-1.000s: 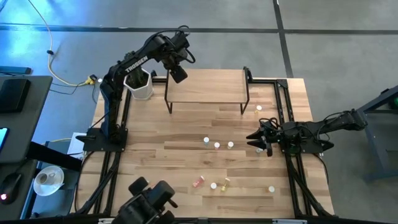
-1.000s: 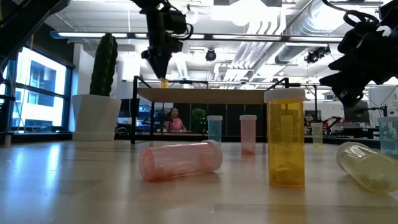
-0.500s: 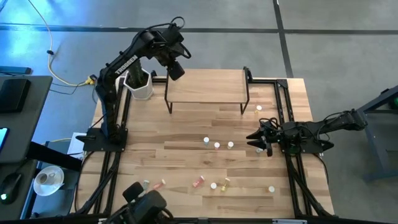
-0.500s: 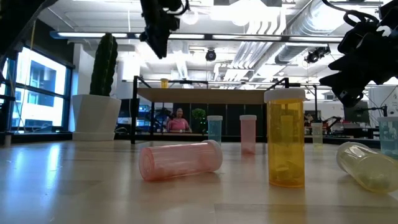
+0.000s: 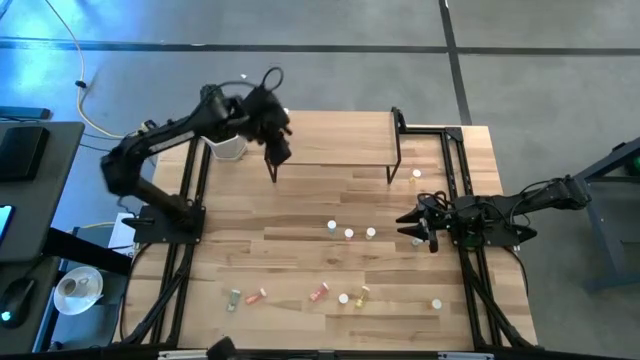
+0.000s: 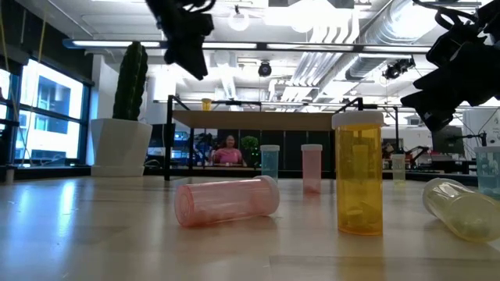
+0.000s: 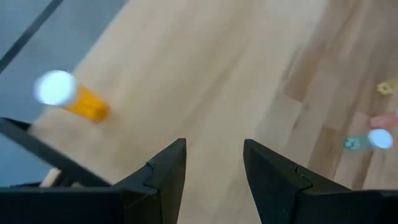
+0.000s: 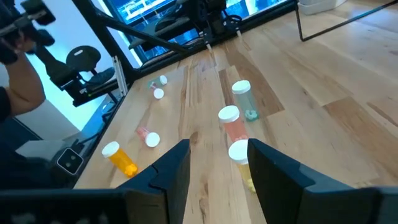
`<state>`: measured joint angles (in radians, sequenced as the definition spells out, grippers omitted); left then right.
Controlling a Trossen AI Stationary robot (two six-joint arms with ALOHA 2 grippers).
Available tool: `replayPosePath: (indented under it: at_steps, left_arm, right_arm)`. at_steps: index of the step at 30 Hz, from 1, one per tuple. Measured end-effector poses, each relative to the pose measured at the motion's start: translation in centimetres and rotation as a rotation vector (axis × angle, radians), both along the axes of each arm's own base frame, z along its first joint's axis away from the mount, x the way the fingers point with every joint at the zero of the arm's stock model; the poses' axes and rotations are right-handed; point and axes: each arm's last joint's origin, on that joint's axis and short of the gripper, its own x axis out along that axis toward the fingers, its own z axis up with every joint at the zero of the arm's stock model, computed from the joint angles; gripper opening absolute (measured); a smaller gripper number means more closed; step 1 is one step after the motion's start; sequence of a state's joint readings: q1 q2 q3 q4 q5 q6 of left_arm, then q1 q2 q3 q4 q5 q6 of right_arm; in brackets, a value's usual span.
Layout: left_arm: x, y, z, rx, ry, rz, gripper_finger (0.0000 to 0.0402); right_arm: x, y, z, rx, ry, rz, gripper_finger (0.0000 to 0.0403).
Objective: Pick and place medicine bottles onto shelf by color
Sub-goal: Put the top pink pill bottle on the shelf
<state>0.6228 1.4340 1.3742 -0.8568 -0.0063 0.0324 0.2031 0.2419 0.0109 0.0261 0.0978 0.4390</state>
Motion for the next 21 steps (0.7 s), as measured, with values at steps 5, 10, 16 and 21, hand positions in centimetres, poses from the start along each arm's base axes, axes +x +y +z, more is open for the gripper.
replayPosePath:
  at_steps: [5,10,16,21]
  left_arm:
    - [-0.5,-3.0,-2.0,0.041,-0.087,-0.063,0.0152]
    - [-0.5,-5.3,-4.6,0.086,-0.18,-0.134,0.0152]
    - [-0.5,-7.7,-7.9,0.069,-0.245,-0.182,0.0152]
    - [-0.4,-9.6,-10.5,0.041,-0.289,-0.216,0.0152]
  right_arm:
    - [0.0,0.0,0.0,0.005,0.001,-0.001,0.0151]
    - [0.0,0.0,0.0,0.005,0.001,-0.001,0.0151]
    - [0.0,-0.1,0.1,0.058,-0.01,-0.043,0.0151]
    - [0.2,-0.3,1.0,0.106,-0.099,-0.119,0.0151]
